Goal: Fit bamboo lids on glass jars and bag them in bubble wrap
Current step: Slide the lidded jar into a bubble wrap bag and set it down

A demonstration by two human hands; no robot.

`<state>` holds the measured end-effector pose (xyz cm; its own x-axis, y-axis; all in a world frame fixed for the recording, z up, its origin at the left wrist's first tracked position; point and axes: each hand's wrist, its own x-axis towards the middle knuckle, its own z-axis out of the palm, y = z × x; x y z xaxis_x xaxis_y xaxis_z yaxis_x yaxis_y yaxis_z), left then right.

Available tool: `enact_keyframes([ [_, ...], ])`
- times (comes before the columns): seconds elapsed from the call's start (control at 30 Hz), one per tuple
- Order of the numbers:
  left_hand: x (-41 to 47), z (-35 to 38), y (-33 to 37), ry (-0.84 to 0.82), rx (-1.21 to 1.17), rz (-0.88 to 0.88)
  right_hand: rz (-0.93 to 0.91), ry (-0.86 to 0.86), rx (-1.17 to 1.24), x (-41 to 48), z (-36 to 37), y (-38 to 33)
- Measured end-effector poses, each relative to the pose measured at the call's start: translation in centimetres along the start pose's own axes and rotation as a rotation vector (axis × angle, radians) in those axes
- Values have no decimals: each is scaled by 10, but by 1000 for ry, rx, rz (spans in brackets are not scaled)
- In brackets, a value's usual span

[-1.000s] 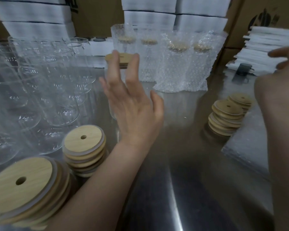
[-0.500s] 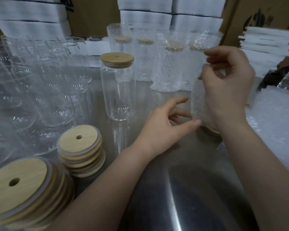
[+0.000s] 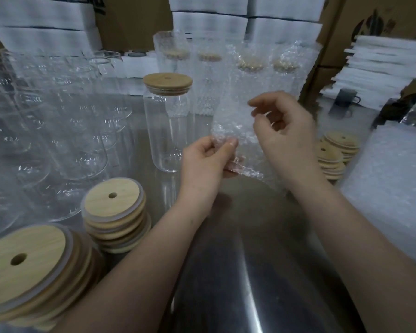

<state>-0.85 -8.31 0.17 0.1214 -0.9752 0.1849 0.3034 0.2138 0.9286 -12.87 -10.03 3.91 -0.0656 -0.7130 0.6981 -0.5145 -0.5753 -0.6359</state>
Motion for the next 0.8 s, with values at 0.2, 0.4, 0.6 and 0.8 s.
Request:
enact_keyframes([
  [0.2,5,-6,-1,130,41,17,17,-512,-207,-5,4,1],
  [0.4,4,-4,-2,138,80,26,101,-643,-142,-7,6,8],
  [0.6,0,-2,-2,108,140,57,145,-469,-181,-5,10,21],
  [0.8,1,-2,-4,89,354,117,178,-234,-115,-5,16,21],
])
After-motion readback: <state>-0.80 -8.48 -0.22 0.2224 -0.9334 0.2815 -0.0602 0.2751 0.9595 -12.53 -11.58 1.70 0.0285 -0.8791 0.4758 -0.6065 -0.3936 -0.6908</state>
